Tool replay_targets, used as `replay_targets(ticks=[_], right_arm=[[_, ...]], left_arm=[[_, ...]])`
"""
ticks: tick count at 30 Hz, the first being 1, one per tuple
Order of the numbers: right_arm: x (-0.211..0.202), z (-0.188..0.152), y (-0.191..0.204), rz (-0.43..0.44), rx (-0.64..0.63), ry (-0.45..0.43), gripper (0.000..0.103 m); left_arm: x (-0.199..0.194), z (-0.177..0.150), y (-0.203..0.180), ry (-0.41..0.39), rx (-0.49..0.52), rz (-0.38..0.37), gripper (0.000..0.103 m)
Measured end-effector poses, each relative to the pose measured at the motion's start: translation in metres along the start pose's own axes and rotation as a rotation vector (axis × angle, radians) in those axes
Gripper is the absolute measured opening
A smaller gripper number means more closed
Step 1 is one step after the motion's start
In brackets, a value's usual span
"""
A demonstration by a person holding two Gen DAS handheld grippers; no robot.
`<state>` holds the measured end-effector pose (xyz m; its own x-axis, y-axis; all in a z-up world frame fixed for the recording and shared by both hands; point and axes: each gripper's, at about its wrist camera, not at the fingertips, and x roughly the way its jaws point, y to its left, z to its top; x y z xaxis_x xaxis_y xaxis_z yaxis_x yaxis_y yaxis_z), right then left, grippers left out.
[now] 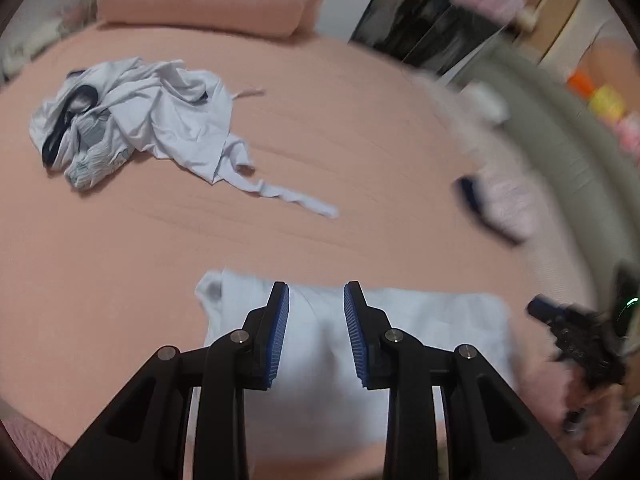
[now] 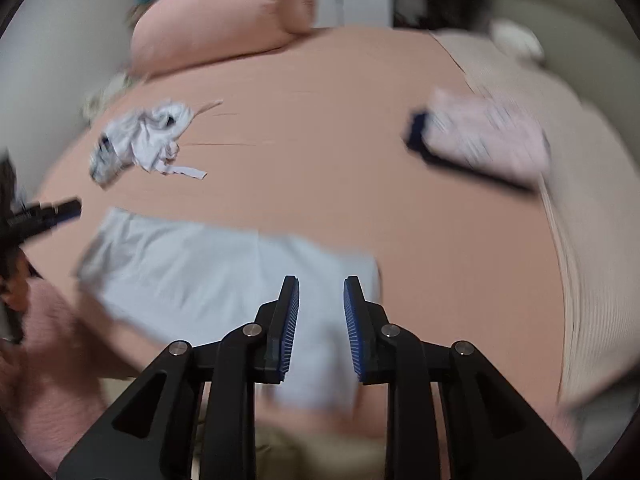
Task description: Fold clothes
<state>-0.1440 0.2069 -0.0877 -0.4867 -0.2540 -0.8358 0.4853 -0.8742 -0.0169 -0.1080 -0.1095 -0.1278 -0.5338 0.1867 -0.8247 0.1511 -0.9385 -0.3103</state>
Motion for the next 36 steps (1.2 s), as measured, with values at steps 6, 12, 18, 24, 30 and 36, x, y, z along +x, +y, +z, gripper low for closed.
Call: replay_targets(ticks=[6,12,18,24,30,36], right_arm=[[0.074,-0.021,-0.014,0.025,0.028,0.254,0.005],[0.026,-0.010,-0.019,0.046,0.006,0.066,0.011],[0.079,0.000,0.015,0.020,0.021,0.147,0.013],[0.049,-0.043,-0.049,-0.026,0.116,0.135,0.016],[0.056,-0.038,-0.009,0.161,0.142,0.155,0.016],[0.058,-0.056,-0.006,0.096,0.078,0.233,0.012]], left_arm=[[0.022,-0.003,0.069,0.174,-0.168,0.116,0.026],[-0.012,-0.012,0.019,-0.020,-0.073,-0.024,0.031],[0.010,-0.054,-0.009,0.102,0.158,0.108,0.031],[-0.048,-0.053,0.048,-0.045,-0.080,-0.115,0.029],[-0.004,-0.053,-0.011,0.004,-0.034,-0.194,0.029],[-0.012,-0.062,0.056,0.031,-0.214,-0.065,0.019]])
